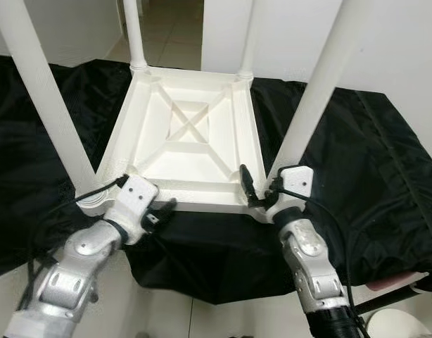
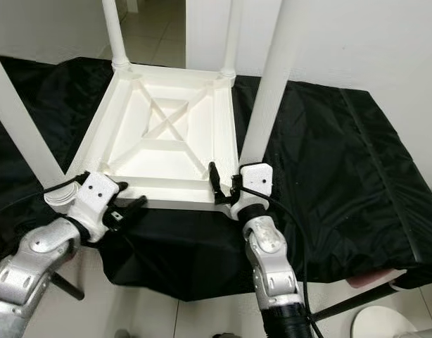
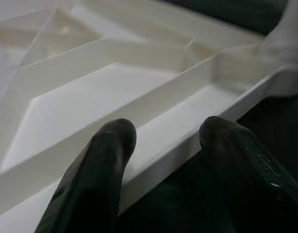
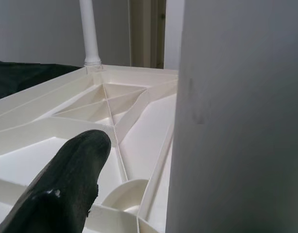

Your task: Building children table

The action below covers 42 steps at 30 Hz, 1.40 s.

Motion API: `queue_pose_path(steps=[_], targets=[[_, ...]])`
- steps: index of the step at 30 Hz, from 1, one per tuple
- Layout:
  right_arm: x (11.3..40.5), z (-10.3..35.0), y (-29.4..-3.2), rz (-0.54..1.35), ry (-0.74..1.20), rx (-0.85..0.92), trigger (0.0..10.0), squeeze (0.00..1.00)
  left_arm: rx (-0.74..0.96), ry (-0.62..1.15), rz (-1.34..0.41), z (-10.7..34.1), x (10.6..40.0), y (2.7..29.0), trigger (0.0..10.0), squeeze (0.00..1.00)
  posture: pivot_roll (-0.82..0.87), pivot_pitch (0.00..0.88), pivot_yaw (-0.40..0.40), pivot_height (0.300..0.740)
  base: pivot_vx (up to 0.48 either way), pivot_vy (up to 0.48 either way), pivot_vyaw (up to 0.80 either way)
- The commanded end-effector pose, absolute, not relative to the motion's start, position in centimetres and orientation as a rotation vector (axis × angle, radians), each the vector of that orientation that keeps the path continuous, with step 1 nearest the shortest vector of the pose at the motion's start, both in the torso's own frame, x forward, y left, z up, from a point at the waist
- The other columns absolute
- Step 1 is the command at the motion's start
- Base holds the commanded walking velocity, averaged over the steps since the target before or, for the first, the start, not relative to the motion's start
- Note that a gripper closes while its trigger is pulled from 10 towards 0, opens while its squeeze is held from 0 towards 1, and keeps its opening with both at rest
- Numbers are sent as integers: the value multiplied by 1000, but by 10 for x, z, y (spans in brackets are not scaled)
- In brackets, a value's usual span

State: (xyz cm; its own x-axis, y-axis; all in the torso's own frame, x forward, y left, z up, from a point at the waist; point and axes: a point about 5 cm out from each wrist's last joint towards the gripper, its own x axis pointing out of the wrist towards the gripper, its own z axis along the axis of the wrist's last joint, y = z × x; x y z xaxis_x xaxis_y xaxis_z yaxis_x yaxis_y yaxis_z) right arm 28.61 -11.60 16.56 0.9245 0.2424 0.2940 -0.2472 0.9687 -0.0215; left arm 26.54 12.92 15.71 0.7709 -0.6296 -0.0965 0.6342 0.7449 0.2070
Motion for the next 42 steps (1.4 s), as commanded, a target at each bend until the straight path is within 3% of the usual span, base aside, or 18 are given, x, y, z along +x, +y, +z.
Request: queue_pose_path(steps=[1, 8, 9, 10, 11, 32, 42], targets=[[282, 172, -115, 247, -322, 10, 10000, 0, 209, 6, -727, 163, 261, 120, 10000, 0, 67, 86, -53, 740, 0, 0, 0], [276, 187, -118, 189, -364, 28, 10000, 0, 170, -33, -769, 174, 255, 99, 10000, 0, 64, 84, -52, 740, 0, 0, 0], [276, 190, -119, 173, -377, 21, 863, 0, 163, -42, -782, 176, 254, 94, 10000, 0, 56, 81, -48, 740, 0, 0, 0], [276, 190, -119, 173, -377, 21, 863, 0, 163, -42, -782, 176, 254, 94, 10000, 0, 56, 81, -48, 740, 0, 0, 0], [275, 192, -121, 157, -380, 6, 10000, 0, 144, -44, -789, 178, 254, 91, 10000, 0, 52, 78, -47, 740, 0, 0, 0], [275, 222, -121, 124, -402, 2, 10000, 0, 135, -33, -782, 188, 259, 75, 10000, 0, 31, 62, -53, 740, 0, 0, 0], [277, 217, -113, 170, -312, 67, 10000, 0, 133, -19, -789, 187, 254, 76, 10000, 0, 41, 53, -58, 740, 0, 0, 0]])
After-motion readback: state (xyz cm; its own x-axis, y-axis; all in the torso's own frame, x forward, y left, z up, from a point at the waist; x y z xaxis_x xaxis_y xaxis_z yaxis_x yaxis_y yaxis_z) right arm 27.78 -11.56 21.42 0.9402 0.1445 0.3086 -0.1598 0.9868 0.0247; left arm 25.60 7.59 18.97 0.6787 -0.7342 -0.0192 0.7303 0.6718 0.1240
